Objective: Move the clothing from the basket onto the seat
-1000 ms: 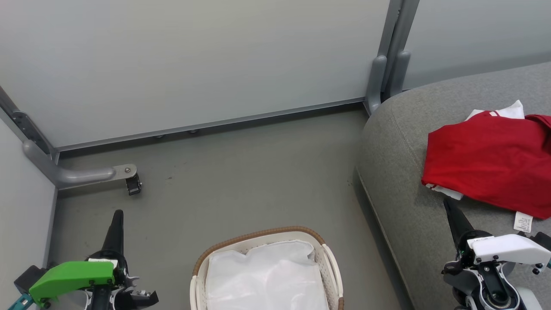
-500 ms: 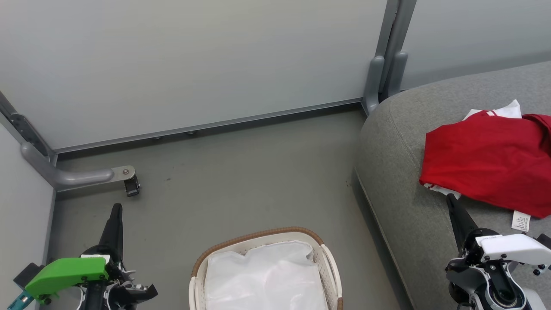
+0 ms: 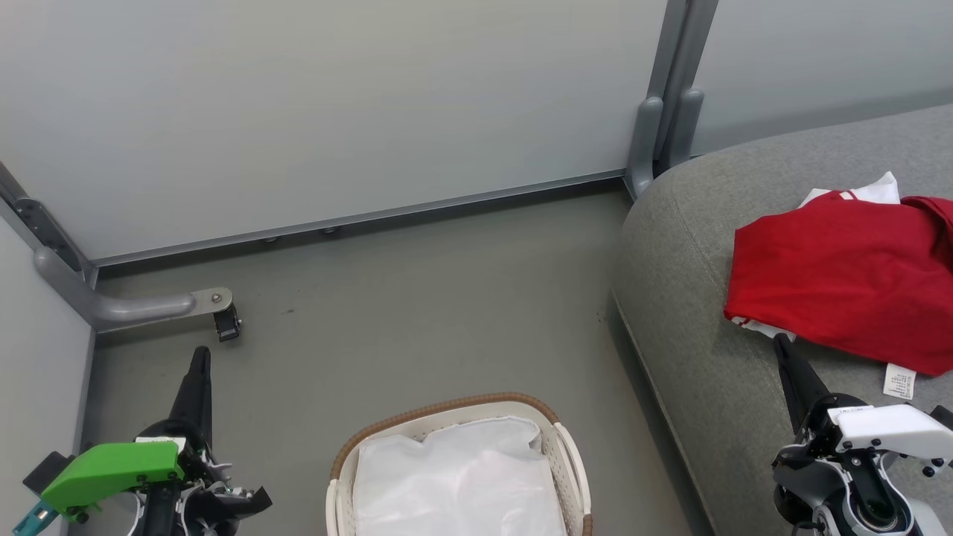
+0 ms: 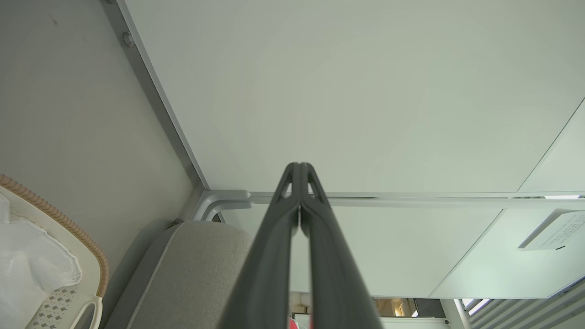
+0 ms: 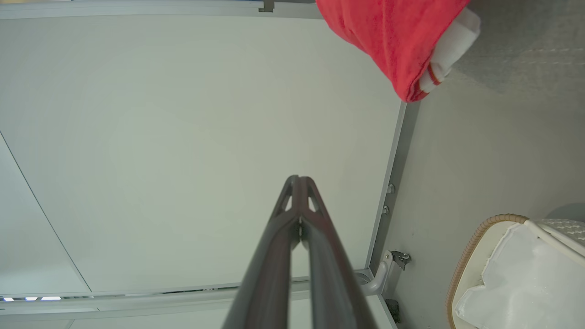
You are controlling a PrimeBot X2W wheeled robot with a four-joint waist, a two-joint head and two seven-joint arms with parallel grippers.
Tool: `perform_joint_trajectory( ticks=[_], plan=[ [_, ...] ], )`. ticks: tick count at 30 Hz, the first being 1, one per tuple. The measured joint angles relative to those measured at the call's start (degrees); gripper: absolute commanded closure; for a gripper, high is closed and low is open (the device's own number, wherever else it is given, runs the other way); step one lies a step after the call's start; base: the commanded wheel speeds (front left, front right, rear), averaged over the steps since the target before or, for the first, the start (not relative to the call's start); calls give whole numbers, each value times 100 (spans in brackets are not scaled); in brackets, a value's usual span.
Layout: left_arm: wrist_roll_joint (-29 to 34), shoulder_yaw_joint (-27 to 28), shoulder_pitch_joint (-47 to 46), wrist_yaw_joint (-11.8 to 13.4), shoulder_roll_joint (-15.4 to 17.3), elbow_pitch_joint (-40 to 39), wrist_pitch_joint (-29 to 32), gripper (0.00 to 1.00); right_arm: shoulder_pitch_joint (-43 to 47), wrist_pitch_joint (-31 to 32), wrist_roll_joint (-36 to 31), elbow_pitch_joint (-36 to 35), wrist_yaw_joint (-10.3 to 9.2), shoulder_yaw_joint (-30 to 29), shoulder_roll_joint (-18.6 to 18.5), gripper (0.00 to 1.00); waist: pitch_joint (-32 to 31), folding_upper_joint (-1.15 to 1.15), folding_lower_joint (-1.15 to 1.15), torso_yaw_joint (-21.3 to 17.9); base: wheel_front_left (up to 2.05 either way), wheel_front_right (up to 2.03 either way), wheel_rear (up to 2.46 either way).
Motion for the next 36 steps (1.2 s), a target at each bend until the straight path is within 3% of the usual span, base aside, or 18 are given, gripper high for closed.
perform_joint_trajectory(
  ticks=[36],
  plan=[
    [0, 0, 0, 0, 1, 0, 0, 100, 0, 0, 0, -2, 0, 0, 0, 100, 0, 0, 0, 0, 0, 0, 0]
  ],
)
